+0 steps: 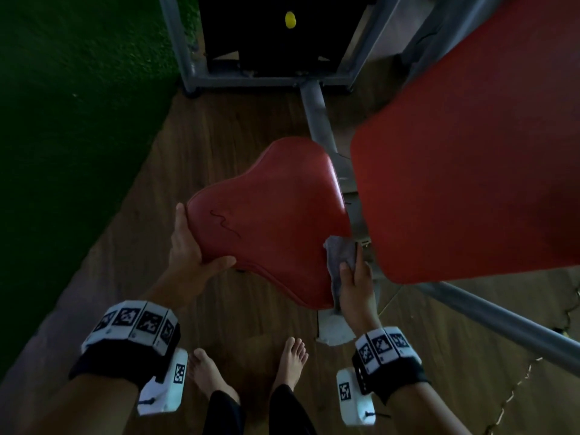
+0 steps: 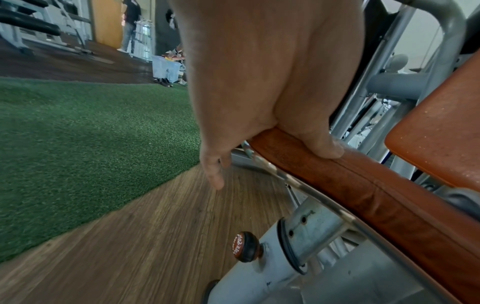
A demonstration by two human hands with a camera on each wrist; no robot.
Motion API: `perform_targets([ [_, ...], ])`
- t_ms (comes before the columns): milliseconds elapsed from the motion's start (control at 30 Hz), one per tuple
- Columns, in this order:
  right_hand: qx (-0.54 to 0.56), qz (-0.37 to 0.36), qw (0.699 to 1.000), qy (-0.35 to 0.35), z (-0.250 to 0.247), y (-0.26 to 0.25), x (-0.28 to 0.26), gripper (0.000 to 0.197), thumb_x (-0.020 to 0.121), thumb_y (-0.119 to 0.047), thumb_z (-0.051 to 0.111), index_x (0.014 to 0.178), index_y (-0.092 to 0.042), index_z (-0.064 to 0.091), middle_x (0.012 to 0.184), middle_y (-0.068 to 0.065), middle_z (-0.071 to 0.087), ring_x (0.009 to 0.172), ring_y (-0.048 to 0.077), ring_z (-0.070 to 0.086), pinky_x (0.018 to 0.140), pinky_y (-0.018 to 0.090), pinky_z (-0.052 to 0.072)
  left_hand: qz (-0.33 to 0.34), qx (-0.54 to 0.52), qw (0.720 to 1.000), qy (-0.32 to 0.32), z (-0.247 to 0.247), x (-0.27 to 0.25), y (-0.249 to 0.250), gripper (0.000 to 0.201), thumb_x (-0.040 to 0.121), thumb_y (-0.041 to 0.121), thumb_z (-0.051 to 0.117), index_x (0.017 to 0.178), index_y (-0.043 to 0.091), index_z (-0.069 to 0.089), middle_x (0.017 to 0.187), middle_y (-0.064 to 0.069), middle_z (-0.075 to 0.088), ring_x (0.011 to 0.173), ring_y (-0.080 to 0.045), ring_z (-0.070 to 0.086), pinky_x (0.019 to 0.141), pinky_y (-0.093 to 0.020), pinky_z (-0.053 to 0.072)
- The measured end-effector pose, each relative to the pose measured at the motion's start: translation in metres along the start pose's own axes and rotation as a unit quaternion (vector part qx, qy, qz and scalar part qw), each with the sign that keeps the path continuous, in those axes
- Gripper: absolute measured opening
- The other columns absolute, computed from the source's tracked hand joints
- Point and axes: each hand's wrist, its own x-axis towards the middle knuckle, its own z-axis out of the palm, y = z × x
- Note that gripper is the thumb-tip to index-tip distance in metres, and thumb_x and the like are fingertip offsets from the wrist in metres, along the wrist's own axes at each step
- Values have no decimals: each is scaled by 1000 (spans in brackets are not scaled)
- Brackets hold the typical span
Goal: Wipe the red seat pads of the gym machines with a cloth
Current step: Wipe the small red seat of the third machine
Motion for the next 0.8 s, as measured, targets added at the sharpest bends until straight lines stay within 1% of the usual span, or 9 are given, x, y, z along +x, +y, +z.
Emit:
perform_targets([
  [133,-16,22,1000,-3,1,-36,38,56,102,-33,36,153,-28,16,157,4,27,141,22,31,109,34,24,-5,-18,1000,-12,1,-1,-3,136,63,23,87,148,32,-19,158,1,-2,144,-21,8,115,-49,21],
  [233,-85,-18,996,4,10,-69,76,52,103,-30,33,152,-20,21,156,8,28,140,27,32,111,37,24,-5,-28,999,-26,-1,-3,-4,137,63,28,86,146,37,-21,157,4,-3,144,-22,8,115,-51,21],
  [300,-193,-41,980,-1,22,-99,101,48,104,-27,26,151,-18,19,159,9,17,140,33,27,111,44,24,-1,-38,999,-30,-2,-3,-5,137,61,33,86,145,40,-22,157,5,-3,144,-22,8,115,-51,20],
  [367,-293,-62,954,13,35,-124,127,50,103,-27,30,151,-20,17,160,11,8,139,38,24,109,53,27,4,-35,999,-36,-2,-3,-7,136,62,36,85,144,41,-23,157,7,-4,143,-19,7,116,-50,19],
  [433,-340,-59,939,-10,43,-151,148,55,100,-36,38,150,-28,19,159,11,10,139,39,22,109,57,28,7,-34,999,-41,-2,-4,-8,136,61,41,84,142,44,-25,156,10,-3,143,-16,7,116,-50,19],
  [567,-407,-177,891,-94,61,-191,177,47,97,-47,36,143,-37,29,152,5,21,139,35,21,109,57,24,-4,-40,998,-39,-3,-5,-8,133,58,47,83,130,63,-27,154,14,0,142,-17,10,114,-51,22],
  [667,-448,-310,814,-202,84,-208,167,43,96,-44,35,136,-34,43,148,-1,34,139,28,23,110,54,19,-11,-37,999,-32,-4,-7,-6,131,60,42,85,124,68,-26,153,14,4,142,-18,14,113,-53,25],
  [733,-445,-334,796,-239,84,-217,157,40,98,-46,35,134,-32,49,143,-6,42,138,20,25,113,46,12,-11,-37,999,-35,-5,-9,-4,129,61,44,84,125,67,-26,152,16,5,142,-19,15,113,-53,27],
  [800,-430,-340,797,-254,77,-220,161,41,99,-48,36,134,-31,51,142,-7,44,138,18,26,114,42,10,-14,-32,999,-37,-5,-10,-2,128,62,46,83,124,68,-27,153,16,4,142,-19,14,113,-53,26],
])
